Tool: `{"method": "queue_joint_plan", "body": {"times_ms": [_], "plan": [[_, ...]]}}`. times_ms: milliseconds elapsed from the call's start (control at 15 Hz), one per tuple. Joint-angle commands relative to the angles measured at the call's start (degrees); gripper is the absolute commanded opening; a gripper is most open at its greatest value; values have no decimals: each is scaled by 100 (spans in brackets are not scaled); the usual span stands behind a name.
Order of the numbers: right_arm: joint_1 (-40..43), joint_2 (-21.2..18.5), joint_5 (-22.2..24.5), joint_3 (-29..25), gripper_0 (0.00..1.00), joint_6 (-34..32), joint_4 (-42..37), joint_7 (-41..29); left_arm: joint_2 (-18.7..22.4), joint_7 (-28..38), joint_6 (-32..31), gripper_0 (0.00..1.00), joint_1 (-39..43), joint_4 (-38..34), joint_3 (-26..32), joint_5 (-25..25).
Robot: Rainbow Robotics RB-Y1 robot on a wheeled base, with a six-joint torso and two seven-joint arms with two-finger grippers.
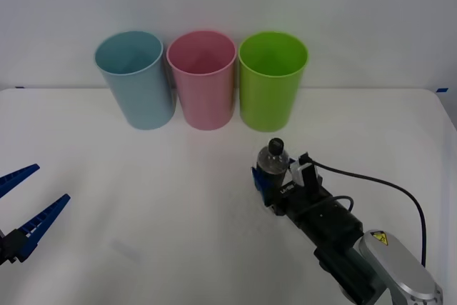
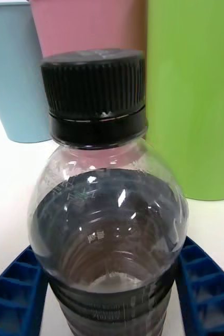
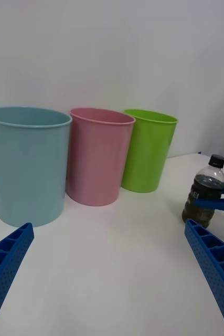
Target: Grasp the object on the table and drop it into the matching bin: aluminum can to the light blue bin, PET bottle to the pink bin.
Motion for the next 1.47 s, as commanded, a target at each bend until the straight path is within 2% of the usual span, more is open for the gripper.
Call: {"method": "queue_joint_plan", "body": {"times_ms": [67, 533, 867, 1133, 1467], "plan": [[-6, 1, 0, 0, 0, 0, -1, -5, 0, 0, 0, 100, 0, 0, 0, 0], [3, -43, -44, -62, 0, -325, -133, -14, 0, 0, 0, 100, 0, 0, 0, 0], [161, -491, -229, -176, 0, -325, -1082, -189, 0, 0, 0, 100, 0, 0, 0, 0], [381, -966, -220, -229, 0, -369, -2031, -1270, 0, 0, 0, 100, 0, 0, 0, 0], [539, -1432, -220, -475, 0, -369, -2822, -2536, 0, 0, 0, 100, 0, 0, 0, 0]]}}
